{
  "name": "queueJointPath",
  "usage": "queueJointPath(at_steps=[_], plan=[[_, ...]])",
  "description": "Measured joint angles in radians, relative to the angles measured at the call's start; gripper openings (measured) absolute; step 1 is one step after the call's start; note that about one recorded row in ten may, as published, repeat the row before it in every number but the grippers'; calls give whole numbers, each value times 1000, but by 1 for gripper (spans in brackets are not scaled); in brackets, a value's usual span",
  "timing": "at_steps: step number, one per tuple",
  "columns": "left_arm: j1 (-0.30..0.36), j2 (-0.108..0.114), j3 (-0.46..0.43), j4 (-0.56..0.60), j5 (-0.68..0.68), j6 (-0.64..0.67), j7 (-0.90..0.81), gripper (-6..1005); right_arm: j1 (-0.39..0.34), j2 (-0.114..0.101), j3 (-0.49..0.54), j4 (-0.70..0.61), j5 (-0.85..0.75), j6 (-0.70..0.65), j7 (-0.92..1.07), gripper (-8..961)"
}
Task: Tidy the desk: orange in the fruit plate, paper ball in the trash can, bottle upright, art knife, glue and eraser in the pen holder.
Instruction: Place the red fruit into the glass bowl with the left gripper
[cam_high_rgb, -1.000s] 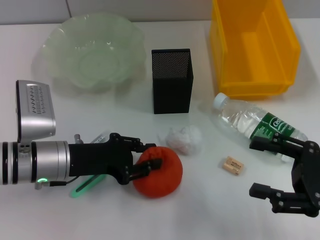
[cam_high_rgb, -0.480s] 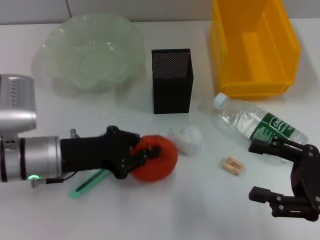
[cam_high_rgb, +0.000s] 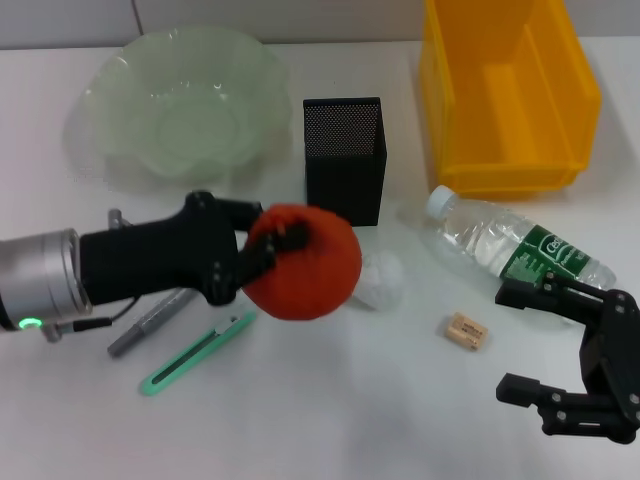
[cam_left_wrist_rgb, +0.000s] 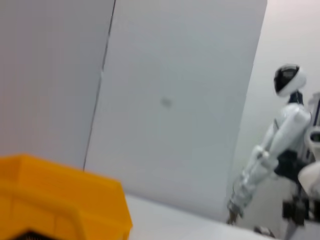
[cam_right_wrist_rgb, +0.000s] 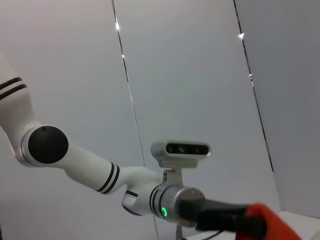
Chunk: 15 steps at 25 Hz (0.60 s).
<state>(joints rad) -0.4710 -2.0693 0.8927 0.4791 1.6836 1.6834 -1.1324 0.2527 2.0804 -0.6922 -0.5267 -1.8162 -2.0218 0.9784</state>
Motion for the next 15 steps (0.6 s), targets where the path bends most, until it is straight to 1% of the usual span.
queueJointPath(at_steps=[4,8,10,15], plan=[[-6,1,-6,9,-103,-17,19,95,1,0,-4,7,0,0,-1,833],[-32,-5,-4,6,-209,-109,86,92,11,0,-3,28,0,-1,-21,834],[-57,-5,-3,5,-246,-175,89,91,17,0,-3,33,0,-2,-23,834],[-123,-9,7,-4,-290,-484,85,90,25,1,-9,48,-2,-3,-24,833]])
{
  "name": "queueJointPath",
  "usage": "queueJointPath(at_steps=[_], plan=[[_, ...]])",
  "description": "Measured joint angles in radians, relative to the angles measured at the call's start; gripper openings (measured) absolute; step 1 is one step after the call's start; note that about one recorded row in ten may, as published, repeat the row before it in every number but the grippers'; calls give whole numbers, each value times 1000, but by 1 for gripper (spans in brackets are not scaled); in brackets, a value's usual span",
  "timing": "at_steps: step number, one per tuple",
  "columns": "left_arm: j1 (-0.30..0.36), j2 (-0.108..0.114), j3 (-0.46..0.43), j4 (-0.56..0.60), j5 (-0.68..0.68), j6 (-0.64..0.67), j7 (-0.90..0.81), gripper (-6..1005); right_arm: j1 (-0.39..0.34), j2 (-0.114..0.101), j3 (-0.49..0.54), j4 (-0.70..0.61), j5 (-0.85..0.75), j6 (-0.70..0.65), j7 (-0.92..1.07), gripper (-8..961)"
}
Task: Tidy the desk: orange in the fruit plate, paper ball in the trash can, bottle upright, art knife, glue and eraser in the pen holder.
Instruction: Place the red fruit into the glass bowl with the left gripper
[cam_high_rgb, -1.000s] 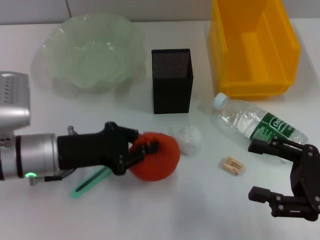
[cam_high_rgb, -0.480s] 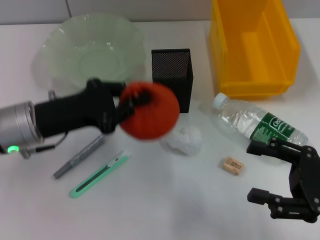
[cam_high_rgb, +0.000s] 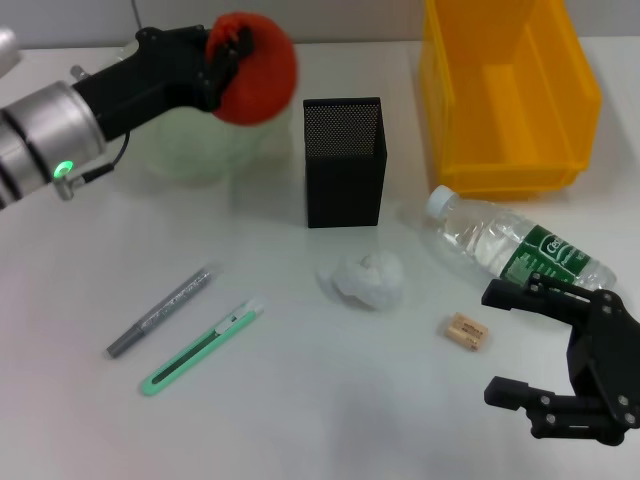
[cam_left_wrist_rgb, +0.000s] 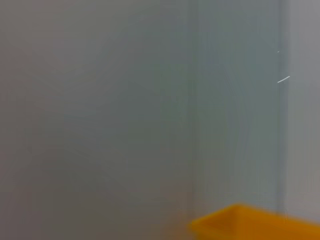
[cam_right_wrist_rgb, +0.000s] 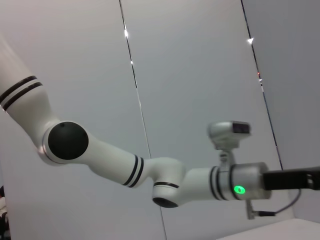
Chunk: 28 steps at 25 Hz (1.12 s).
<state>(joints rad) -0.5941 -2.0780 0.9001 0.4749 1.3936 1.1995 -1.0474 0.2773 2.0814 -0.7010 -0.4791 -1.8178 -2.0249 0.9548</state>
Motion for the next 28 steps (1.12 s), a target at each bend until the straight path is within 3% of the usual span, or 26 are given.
queueJointPath(at_steps=[2,4,5,15,25,28], plan=[[-29,-1,8,-19,-3,-103,15,90,0,0,0,4,0,0,0,833],[-29,-1,8,-19,-3,-103,15,91,0,0,0,5,0,0,0,833],[-64,-1,11,-60,-15,-193,76,91,0,0,-1,7,0,-2,0,833],[-31,-2,10,-73,-136,-245,157,88,0,0,-2,11,0,-13,-1,833],[-41,-2,11,-84,-132,-364,169,98,2,0,-2,13,0,-15,-1,834],[-45,-2,11,-85,-132,-377,169,215,2,1,-2,15,0,-18,-1,834]])
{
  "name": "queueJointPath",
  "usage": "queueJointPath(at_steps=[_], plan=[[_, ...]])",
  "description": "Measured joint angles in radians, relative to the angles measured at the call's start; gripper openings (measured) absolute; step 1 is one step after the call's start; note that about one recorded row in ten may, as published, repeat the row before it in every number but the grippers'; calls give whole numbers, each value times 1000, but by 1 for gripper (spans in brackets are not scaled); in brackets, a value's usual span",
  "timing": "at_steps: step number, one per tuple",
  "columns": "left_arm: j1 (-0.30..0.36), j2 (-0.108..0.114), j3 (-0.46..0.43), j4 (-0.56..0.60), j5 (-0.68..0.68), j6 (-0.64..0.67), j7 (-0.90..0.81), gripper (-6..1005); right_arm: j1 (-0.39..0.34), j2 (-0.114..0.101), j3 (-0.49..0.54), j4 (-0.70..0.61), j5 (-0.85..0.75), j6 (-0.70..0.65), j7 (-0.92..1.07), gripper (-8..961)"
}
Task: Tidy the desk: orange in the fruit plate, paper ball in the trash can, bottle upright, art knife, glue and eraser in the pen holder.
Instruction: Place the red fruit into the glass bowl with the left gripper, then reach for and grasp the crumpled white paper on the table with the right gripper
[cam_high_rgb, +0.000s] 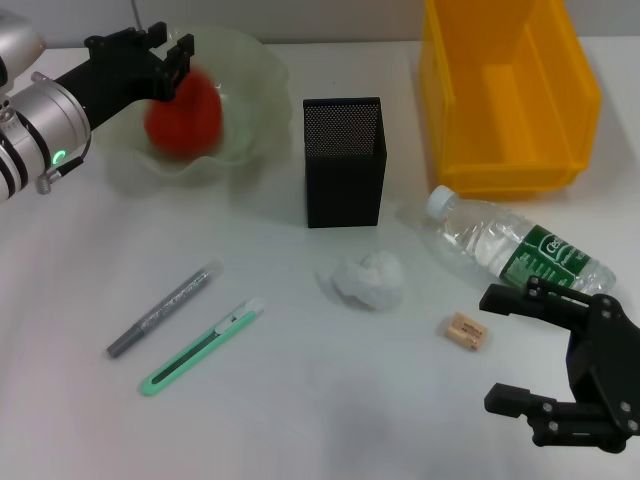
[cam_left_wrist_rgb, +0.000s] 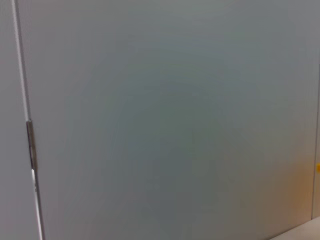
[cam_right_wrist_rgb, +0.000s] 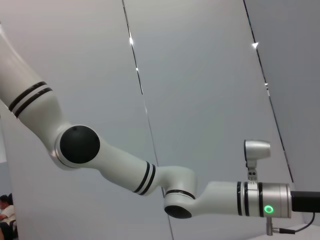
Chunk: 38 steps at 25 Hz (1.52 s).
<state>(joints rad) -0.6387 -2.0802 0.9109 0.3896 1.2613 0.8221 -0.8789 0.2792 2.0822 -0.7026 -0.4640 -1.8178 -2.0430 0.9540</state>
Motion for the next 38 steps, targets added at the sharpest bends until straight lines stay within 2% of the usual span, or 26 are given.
queueJointPath(at_steps=[7,9,11,12,13,15,17,18,19,21,22,23,24,26,27,28,30,32,38], plan=[[4,0,14,0,-2,18,-3,527,0,1,0,3,0,-8,0,833],[6,1,16,0,-2,36,-7,561,-1,1,1,6,0,-8,0,833],[17,5,42,5,2,120,-26,595,-1,1,2,7,0,-8,0,833],[32,8,79,23,4,211,-54,612,-1,0,3,8,0,-9,0,833],[32,8,79,23,4,211,-54,629,-1,0,3,8,0,-9,0,834],[57,10,118,59,4,312,-98,663,-1,0,6,8,0,-9,0,834],[103,13,162,118,5,473,-160,697,-4,-3,14,8,0,-14,5,834],[103,13,162,118,5,473,-160,699,-4,-3,14,8,0,-14,5,834],[139,16,183,148,8,595,-179,700,-9,-5,29,7,0,-24,7,834],[154,17,187,157,10,637,-178,704,-13,-8,43,4,0,-40,8,834],[196,21,192,190,39,743,-172,703,-14,-10,49,3,0,-50,11,834],[196,21,192,190,39,743,-172,702,-14,-10,49,3,0,-50,11,833],[240,26,192,247,100,795,-182,701,-16,-17,59,1,0,-61,22,833],[254,29,193,271,139,806,-198,700,-16,-20,64,0,-1,-63,29,833],[276,34,193,306,219,818,-246,699,-16,-28,73,-1,-3,-63,41,833],[276,34,193,306,219,818,-246,699,-16,-28,73,-1,-3,-63,41,833],[279,35,188,311,302,821,-295,698,-16,-33,76,-3,-2,-61,46,833],[275,31,188,302,360,822,-318,697,-16,-37,76,-17,-1,-59,57,833],[271,14,186,299,412,810,-320,698,-13,-37,78,-41,1,-56,75,834]])
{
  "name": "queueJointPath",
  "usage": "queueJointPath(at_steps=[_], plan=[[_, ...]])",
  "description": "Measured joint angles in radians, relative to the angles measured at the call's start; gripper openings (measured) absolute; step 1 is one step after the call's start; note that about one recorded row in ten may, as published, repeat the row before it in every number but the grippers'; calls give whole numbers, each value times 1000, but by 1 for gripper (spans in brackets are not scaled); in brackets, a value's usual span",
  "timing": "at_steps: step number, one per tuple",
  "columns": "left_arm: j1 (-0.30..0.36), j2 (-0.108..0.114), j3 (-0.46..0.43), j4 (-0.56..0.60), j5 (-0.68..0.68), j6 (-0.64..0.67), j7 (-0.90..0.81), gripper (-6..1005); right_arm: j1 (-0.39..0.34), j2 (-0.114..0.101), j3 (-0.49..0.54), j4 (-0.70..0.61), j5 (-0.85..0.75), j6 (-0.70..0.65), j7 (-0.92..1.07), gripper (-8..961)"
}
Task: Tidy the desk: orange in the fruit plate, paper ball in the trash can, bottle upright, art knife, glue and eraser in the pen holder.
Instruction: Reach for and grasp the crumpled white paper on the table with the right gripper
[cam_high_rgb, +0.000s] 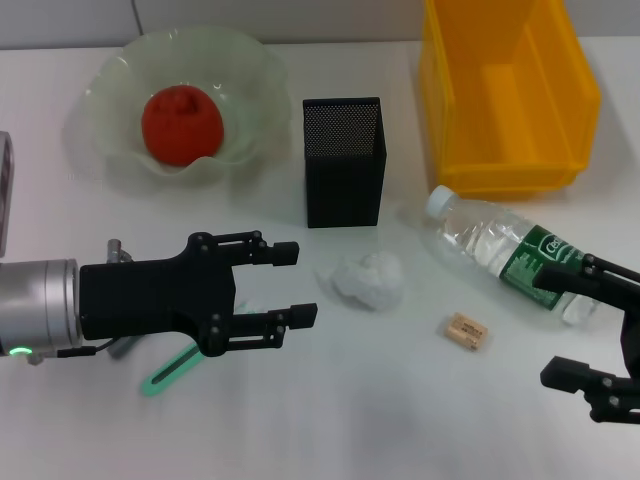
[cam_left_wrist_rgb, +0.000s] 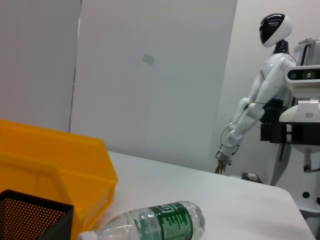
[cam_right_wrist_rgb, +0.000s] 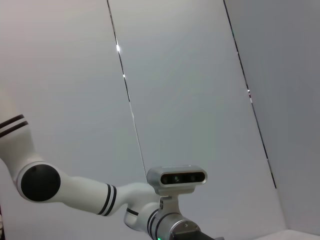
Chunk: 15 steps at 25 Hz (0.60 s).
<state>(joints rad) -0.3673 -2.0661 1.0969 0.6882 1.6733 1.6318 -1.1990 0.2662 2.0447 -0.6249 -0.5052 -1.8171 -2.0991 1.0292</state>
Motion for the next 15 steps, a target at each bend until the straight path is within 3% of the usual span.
queueJointPath(at_steps=[15], plan=[[4,-2,-2,-10,-8,-10,9,698,3,7,49,-53,0,15,79,833]])
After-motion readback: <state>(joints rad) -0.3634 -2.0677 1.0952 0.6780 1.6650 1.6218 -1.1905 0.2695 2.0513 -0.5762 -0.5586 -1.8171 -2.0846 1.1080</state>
